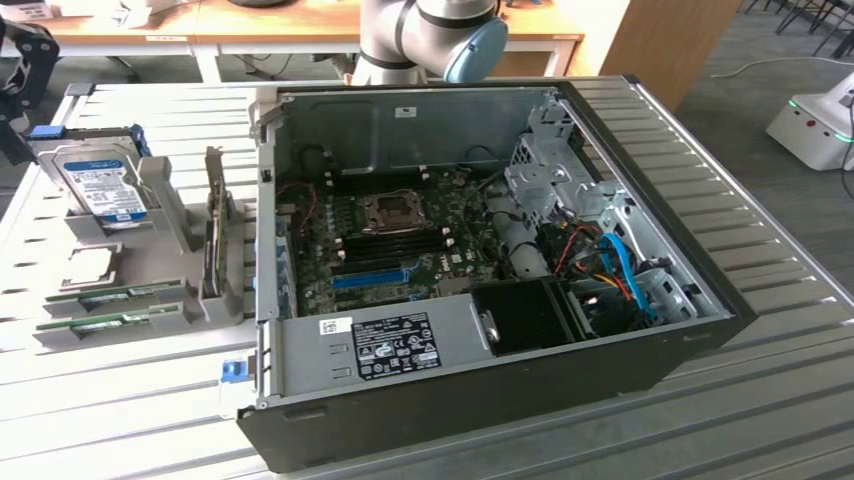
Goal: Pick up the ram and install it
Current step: 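Pick up the ram and move it above insertion slot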
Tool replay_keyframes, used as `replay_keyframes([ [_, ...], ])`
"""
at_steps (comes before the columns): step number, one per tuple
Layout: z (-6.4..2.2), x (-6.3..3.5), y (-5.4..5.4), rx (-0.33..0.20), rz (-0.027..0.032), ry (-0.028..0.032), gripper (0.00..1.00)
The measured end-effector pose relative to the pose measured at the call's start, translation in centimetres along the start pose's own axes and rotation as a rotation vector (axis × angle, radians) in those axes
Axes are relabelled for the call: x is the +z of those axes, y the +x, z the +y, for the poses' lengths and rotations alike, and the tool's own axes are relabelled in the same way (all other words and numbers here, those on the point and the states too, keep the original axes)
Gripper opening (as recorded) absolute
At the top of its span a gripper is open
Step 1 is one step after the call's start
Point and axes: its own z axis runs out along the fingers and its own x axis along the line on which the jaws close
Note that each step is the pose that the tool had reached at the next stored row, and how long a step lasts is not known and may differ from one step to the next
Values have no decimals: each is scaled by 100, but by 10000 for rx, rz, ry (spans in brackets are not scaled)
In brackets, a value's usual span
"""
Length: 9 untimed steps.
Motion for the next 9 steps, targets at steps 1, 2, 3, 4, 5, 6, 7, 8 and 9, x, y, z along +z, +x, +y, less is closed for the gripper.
replay_keyframes([
  [1,0,0,0,-131,6,-3,11],
  [2,0,0,0,-268,12,-6,11],
  [3,0,0,0,-407,18,-9,11],
  [4,0,0,0,-549,25,-12,11],
  [5,0,0,0,-696,32,-16,11],
  [6,0,0,0,-839,38,-19,11],
  [7,0,1,0,-991,45,-22,11],
  [8,0,1,0,-1133,52,-26,11],
  [9,0,1,0,-1278,58,-29,11],
])
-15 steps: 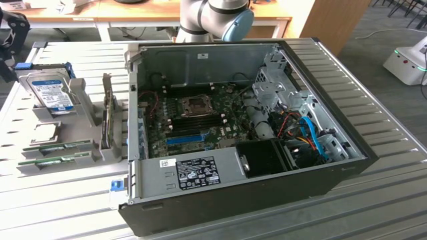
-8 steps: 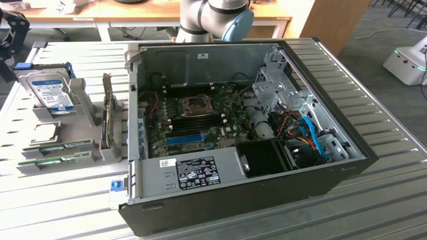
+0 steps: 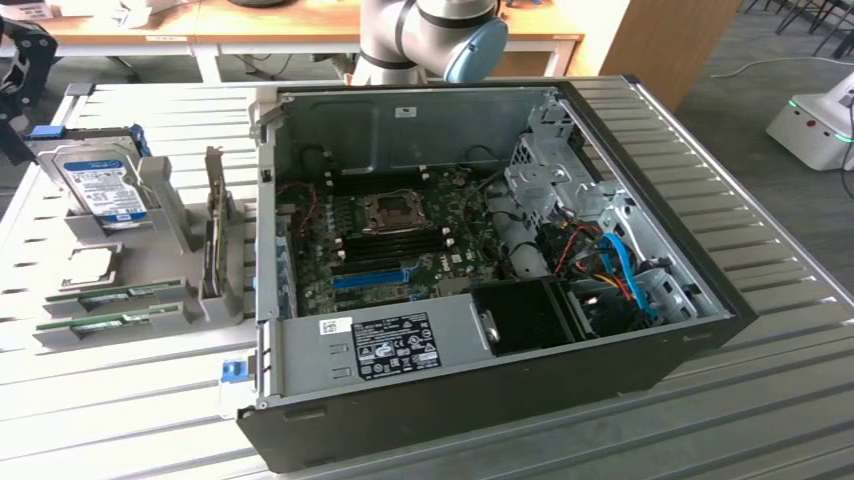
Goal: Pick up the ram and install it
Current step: 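Pick up the ram and move it above insertion slot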
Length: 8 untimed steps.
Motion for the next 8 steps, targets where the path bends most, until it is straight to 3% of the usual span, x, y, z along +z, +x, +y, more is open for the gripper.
replay_keyframes([
  [8,0,0,0,-1217,56,-28,11],
])
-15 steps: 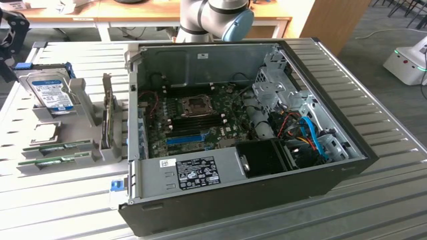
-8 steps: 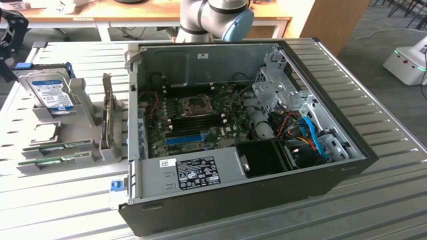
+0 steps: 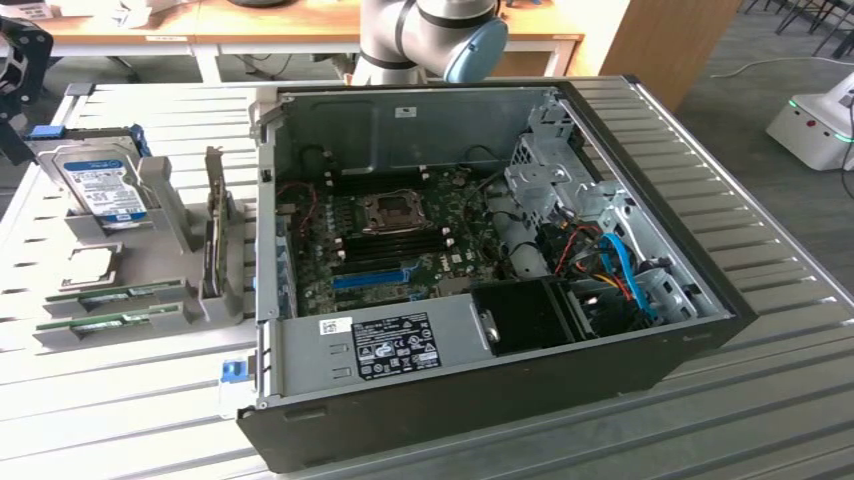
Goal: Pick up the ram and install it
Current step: 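Pick up the ram and move it above insertion slot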
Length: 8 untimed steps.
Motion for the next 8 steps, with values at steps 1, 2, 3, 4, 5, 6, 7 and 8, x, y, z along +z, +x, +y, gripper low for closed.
replay_keyframes([
  [1,0,0,0,-153,6,-3,11],
  [2,0,0,0,-320,14,-7,11],
  [3,0,0,0,-471,21,-11,11],
  [4,0,0,0,-619,28,-14,11],
  [5,0,1,0,-767,35,-18,11],
  [6,0,1,0,-913,41,-21,11],
  [7,0,1,0,-1057,47,-24,11],
  [8,0,1,0,-1197,54,-28,11],
])
